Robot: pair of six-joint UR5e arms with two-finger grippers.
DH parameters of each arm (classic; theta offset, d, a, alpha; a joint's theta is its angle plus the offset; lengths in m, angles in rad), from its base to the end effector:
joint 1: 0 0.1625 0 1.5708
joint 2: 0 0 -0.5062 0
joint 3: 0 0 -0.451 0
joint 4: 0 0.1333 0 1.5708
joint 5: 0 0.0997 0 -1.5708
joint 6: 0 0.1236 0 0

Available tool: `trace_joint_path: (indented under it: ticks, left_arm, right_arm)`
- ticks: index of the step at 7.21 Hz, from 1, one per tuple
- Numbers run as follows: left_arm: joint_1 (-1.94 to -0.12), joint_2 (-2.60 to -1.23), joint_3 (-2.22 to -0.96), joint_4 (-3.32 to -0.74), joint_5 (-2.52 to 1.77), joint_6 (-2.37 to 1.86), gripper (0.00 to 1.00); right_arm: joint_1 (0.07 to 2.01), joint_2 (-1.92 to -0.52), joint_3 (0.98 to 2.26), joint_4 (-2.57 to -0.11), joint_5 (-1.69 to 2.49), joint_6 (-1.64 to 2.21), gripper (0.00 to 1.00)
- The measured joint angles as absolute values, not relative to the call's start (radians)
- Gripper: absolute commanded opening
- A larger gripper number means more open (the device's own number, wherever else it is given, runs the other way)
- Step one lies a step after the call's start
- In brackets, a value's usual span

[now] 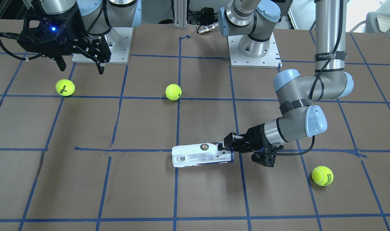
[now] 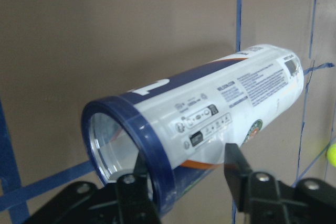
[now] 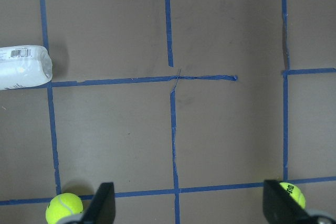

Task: Lift up tennis ball bucket
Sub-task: 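Close the left gripper on the rim of the can's end, then lift the can with the left gripper, swinging it upright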

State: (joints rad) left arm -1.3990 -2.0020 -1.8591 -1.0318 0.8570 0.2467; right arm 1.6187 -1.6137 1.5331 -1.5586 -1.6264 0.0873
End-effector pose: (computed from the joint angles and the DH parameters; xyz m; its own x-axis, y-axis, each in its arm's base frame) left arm -0.1030 -0.6594 0.2153 -0.7438 -0.0009 0.6684 0.0139 0.9998 0.0168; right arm 0.1519 -0.5291 0.5882 -0.9979 0.0430 0.0493 0.0394 0.9966 -0.0729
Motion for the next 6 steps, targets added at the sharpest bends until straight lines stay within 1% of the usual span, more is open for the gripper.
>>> trace_joint_path:
  ticks: [3, 6]
  left_arm:
    - [-1.416, -1.990, -1.779, -1.058, 0.862, 0.124, 0.00]
    - [-1.529, -1.971, -1.643, -1.080, 1.033, -0.067, 0.00]
  right_arm:
    - [1.618, -1.614, 1.534, -1.557, -1.628, 0.088, 1.00]
    - [1.618, -1.614, 1.534, -1.557, -1.629, 0.087, 1.00]
